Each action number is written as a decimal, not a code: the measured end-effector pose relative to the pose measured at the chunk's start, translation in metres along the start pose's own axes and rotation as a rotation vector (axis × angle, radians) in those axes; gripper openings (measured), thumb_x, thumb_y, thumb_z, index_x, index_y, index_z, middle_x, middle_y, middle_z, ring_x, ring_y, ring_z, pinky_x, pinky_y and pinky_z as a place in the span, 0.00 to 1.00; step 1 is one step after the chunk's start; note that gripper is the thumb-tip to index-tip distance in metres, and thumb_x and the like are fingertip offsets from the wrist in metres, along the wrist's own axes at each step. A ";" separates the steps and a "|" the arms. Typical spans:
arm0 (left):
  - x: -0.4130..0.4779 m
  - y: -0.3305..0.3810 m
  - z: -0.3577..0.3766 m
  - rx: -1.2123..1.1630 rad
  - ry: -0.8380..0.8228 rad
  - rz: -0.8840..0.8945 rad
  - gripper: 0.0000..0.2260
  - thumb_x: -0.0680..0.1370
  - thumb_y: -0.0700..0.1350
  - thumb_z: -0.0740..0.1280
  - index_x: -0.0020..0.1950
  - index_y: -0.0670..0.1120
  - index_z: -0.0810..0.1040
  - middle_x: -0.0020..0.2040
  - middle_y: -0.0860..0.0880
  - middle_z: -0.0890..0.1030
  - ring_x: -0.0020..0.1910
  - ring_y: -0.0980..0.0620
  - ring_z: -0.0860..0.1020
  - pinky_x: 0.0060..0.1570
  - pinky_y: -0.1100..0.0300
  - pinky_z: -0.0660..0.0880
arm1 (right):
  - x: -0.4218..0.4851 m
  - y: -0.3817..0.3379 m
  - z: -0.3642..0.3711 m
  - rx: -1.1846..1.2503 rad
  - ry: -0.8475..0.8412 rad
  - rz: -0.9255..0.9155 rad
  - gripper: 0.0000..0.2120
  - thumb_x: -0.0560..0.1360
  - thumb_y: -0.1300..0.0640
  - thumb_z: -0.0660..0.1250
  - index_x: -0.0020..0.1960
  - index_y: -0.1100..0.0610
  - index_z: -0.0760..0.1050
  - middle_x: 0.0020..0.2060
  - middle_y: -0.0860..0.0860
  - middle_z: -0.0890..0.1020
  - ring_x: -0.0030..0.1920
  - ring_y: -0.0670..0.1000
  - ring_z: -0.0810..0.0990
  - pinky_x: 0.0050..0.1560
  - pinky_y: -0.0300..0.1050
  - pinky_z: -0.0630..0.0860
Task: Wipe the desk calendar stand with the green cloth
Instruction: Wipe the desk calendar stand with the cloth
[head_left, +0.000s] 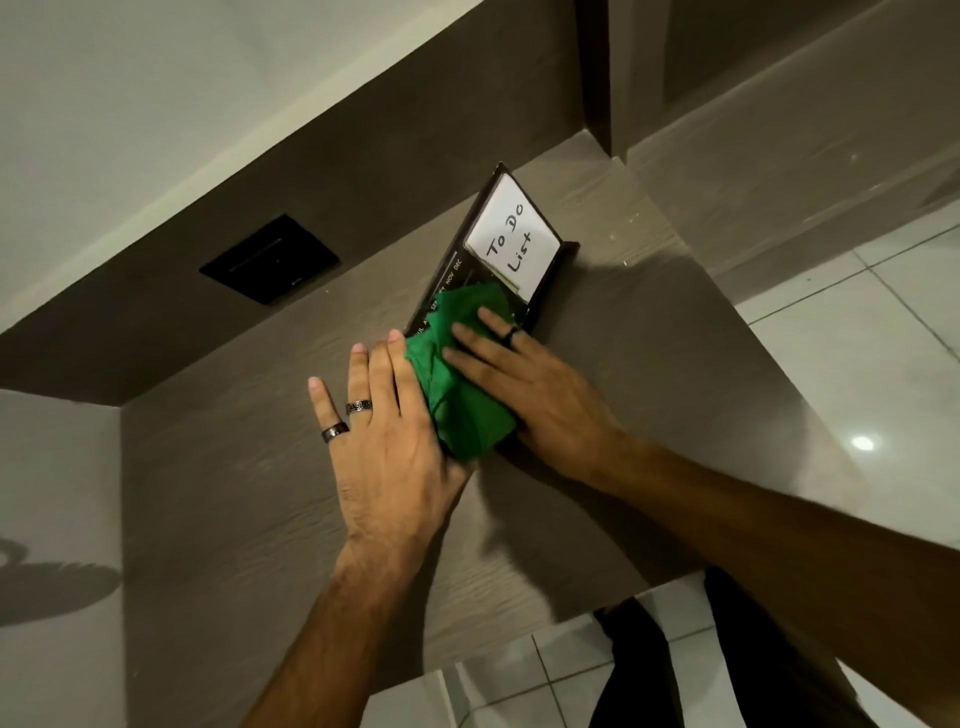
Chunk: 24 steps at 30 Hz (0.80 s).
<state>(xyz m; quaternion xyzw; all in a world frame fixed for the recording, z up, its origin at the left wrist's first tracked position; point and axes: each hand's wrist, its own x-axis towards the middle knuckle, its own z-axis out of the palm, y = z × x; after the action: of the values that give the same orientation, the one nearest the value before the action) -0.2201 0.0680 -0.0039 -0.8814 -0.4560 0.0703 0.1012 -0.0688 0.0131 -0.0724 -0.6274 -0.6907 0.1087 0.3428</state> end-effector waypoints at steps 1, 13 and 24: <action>0.000 0.000 0.000 0.008 0.002 0.002 0.56 0.66 0.74 0.67 0.79 0.38 0.51 0.77 0.39 0.62 0.77 0.39 0.58 0.74 0.31 0.48 | 0.009 0.003 -0.004 -0.005 0.027 -0.012 0.35 0.69 0.65 0.70 0.75 0.57 0.64 0.75 0.56 0.65 0.76 0.60 0.58 0.71 0.53 0.61; 0.001 0.001 -0.002 0.005 0.016 0.007 0.56 0.66 0.71 0.70 0.79 0.37 0.52 0.75 0.38 0.65 0.74 0.38 0.65 0.73 0.31 0.49 | 0.019 0.009 -0.025 -0.118 -0.039 -0.190 0.29 0.71 0.62 0.70 0.71 0.57 0.69 0.71 0.56 0.71 0.73 0.62 0.64 0.71 0.61 0.63; 0.001 0.004 -0.008 -0.034 -0.033 -0.023 0.56 0.66 0.70 0.72 0.79 0.39 0.50 0.73 0.38 0.66 0.65 0.37 0.72 0.72 0.32 0.59 | -0.002 0.012 -0.020 -0.099 -0.108 -0.123 0.30 0.71 0.61 0.72 0.71 0.57 0.70 0.72 0.55 0.71 0.73 0.59 0.64 0.71 0.52 0.60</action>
<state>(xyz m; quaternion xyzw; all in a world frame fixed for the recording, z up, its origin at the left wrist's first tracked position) -0.2145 0.0658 0.0026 -0.8765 -0.4688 0.0759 0.0796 -0.0473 0.0082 -0.0652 -0.5933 -0.7499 0.0869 0.2794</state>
